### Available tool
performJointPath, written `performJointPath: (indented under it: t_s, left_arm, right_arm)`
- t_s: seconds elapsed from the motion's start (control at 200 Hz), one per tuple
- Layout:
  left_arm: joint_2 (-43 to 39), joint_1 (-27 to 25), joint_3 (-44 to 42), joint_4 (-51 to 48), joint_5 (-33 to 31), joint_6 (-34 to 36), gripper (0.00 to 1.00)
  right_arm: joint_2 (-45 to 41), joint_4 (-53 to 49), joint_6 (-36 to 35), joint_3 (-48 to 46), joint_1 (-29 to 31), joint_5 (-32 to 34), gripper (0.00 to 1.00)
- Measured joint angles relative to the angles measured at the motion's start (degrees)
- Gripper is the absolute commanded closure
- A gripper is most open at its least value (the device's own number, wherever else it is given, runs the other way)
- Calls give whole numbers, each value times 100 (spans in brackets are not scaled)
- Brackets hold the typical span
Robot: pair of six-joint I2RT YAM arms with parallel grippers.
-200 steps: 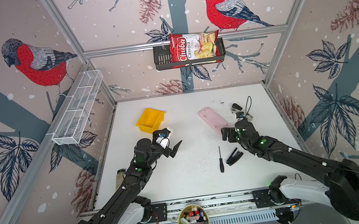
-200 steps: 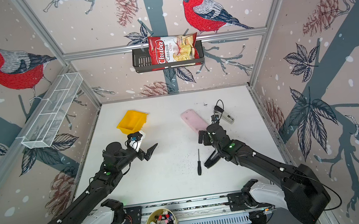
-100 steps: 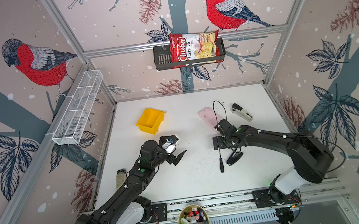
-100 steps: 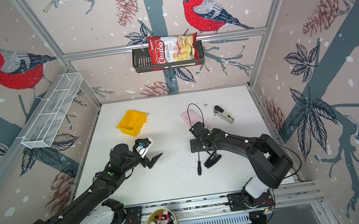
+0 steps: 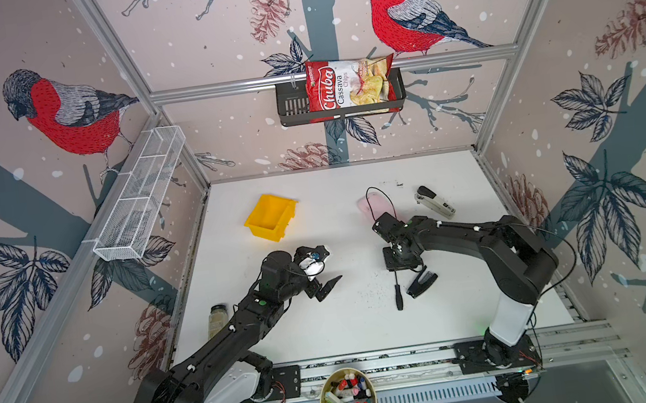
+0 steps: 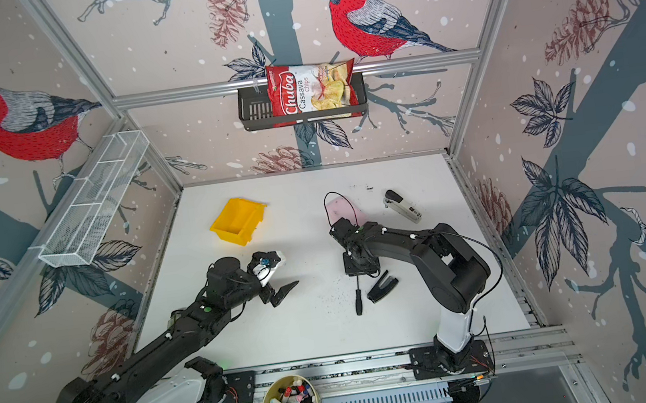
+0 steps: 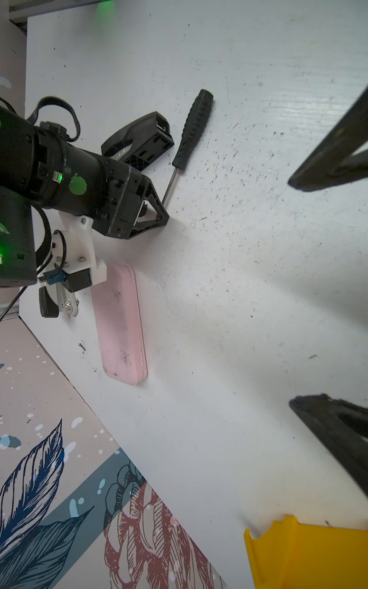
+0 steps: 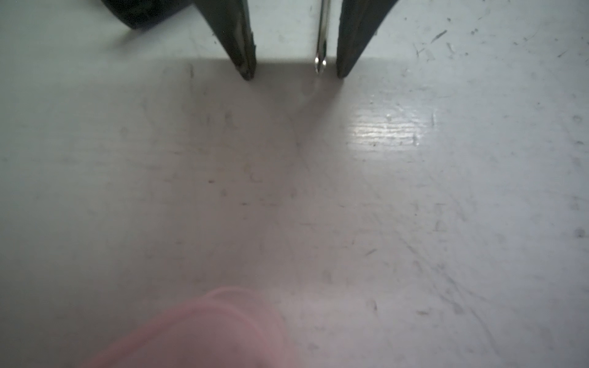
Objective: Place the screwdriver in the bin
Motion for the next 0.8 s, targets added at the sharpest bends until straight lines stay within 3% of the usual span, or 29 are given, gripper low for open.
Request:
performJointPath:
  t_s: [0.24, 0.485, 0.796]
  left_arm:
    - [-11, -9, 0, -4, 0, 4, 2]
    - [-17, -15, -15, 0, -7, 2, 2]
    - [-7, -33, -33, 22, -28, 0, 2]
  right_arm:
    - [-31, 44, -2, -92, -98, -74, 78]
    - [-44, 96, 7, -127, -131, -114, 99]
    - [-59, 111, 11, -136, -144, -125, 100]
